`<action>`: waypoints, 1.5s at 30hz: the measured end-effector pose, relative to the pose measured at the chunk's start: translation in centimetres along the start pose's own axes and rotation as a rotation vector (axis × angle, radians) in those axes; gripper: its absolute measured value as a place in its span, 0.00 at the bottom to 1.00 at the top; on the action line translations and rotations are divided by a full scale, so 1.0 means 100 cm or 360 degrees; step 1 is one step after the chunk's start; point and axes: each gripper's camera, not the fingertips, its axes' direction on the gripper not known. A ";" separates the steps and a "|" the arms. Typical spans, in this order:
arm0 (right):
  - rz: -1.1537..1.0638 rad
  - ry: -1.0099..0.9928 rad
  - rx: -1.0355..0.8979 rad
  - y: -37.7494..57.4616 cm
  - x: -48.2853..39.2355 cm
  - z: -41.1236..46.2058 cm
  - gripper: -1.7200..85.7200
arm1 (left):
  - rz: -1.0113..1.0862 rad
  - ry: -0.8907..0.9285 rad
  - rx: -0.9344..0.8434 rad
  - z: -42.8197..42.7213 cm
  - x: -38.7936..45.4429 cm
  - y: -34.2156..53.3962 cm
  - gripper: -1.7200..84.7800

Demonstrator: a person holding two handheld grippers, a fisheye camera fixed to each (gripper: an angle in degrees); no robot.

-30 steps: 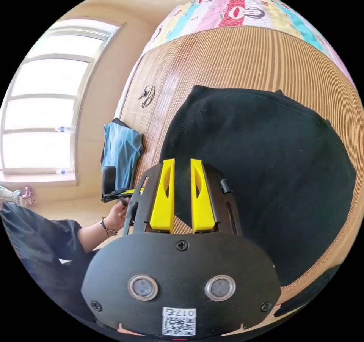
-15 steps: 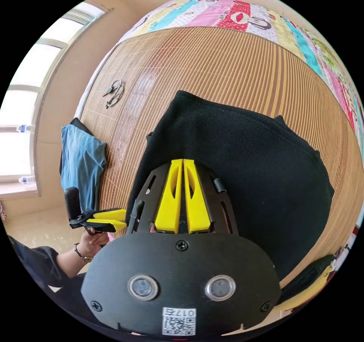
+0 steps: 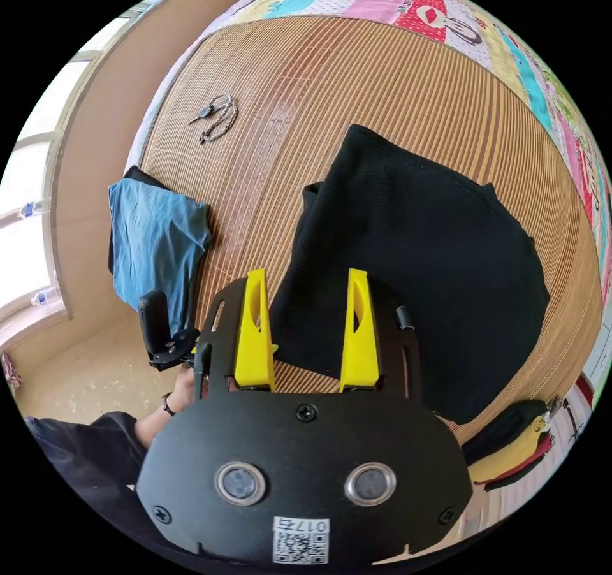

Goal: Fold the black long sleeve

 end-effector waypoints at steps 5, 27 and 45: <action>-0.0127 0.0424 -0.0141 -0.029 -0.053 0.013 0.25 | 0.0196 -0.0114 0.0106 0.011 0.038 0.010 0.09; -0.0513 0.0142 0.0042 0.092 0.097 -0.055 0.11 | 0.0507 -0.0036 0.0198 0.064 0.036 0.048 0.13; 0.0120 -0.1083 0.1196 0.466 0.614 0.024 0.11 | 0.0761 -0.0020 -0.0379 0.327 0.061 0.019 0.14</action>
